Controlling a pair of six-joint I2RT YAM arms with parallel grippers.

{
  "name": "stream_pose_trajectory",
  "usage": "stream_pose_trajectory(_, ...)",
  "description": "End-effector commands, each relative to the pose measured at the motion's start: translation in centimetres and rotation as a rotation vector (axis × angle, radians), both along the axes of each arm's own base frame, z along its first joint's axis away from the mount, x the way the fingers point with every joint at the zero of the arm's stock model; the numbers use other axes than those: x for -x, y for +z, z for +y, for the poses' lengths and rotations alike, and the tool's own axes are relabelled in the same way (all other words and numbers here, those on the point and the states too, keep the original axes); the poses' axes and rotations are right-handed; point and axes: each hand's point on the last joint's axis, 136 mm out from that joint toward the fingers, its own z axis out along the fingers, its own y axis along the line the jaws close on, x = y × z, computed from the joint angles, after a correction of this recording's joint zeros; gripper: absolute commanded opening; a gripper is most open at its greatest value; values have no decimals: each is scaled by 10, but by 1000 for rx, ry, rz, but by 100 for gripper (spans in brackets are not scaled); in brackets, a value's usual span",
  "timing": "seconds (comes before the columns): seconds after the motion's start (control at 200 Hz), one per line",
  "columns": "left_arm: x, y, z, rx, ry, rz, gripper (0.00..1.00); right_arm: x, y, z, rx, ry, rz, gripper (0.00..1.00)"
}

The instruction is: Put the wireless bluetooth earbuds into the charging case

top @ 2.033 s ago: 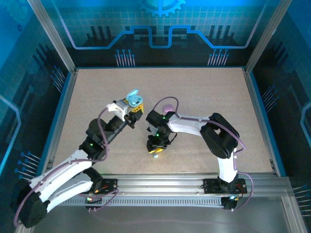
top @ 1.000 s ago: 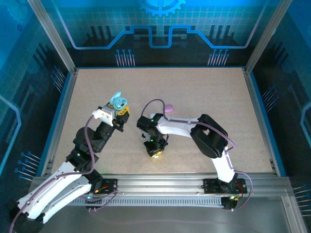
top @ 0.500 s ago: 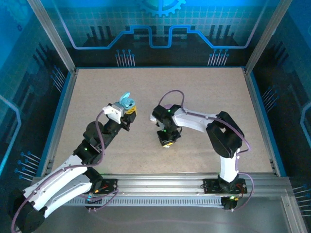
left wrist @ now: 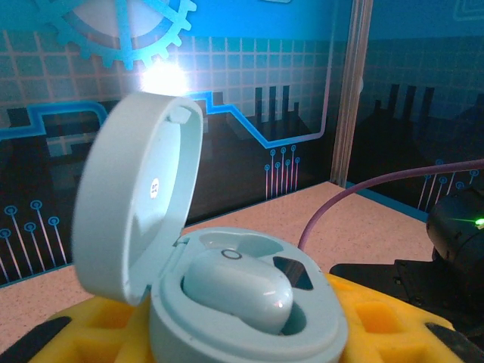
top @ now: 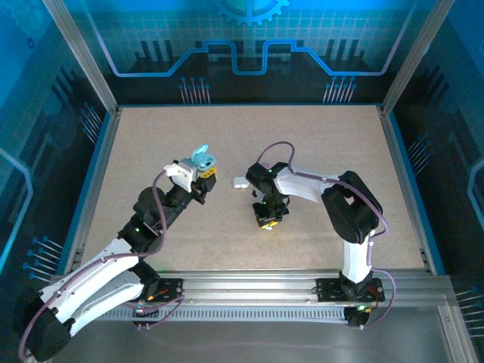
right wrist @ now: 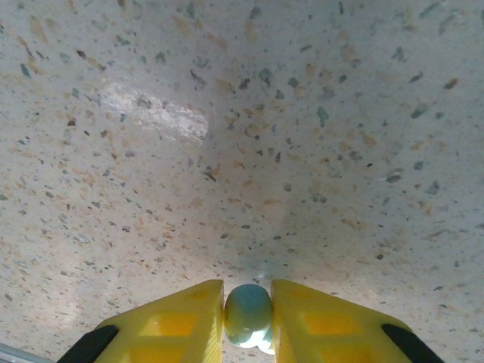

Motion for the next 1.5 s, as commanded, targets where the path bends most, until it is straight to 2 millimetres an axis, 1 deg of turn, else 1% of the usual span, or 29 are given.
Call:
stream_pose_trajectory(0.0,3,22,-3,42,-24,-51,31,-5,-5,-1,13,3,11,24)
stream_pose_trajectory(0.35,2,21,-3,35,-21,-52,31,-8,-8,1,19,1,19,25)
stream_pose_trajectory(0.745,2,21,-3,36,-19,-50,31,-3,-9,3,-14,-116,65,27)
stream_pose_trajectory(0.971,1,19,-3,36,-20,-47,31,-2,-8,-2,20,-103,52,21)
stream_pose_trajectory(1.076,1,18,-5,33,-29,-44,31,-4,-1,-3,16,-96,32,19)
stream_pose_trajectory(1.191,1,15,-12,21,-62,-34,31,-11,15,-2,-17,-101,-14,18)
stream_pose_trajectory(1.296,2,7,-27,-9,-136,-19,31,-22,41,-3,-78,-121,-68,17)
stream_pose_trajectory(1.406,5,-2,-46,-33,-236,-24,31,-37,85,-10,-191,-165,-152,17)
stream_pose_trajectory(1.496,8,-9,-61,-37,-316,-32,30,-48,130,-19,-311,-196,-233,17)
